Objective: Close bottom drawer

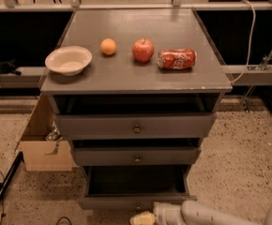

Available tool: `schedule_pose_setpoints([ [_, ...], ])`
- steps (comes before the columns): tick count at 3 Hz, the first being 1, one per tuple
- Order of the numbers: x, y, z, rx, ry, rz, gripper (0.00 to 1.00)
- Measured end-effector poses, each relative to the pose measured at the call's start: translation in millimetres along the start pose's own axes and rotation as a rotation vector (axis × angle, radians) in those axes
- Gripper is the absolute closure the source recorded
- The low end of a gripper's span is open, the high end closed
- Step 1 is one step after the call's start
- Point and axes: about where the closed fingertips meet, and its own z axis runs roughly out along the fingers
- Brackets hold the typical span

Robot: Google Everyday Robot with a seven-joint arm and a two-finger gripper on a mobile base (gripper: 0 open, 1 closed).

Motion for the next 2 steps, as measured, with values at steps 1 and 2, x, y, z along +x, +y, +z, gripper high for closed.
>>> schedule_pose_setpoints([
  [1, 1.1, 0.7, -0.3, 0.0, 0.0, 0.0, 0.0],
  [2, -1.3, 0.6, 1.9, 0.002, 0.002, -0.001, 0.21],
])
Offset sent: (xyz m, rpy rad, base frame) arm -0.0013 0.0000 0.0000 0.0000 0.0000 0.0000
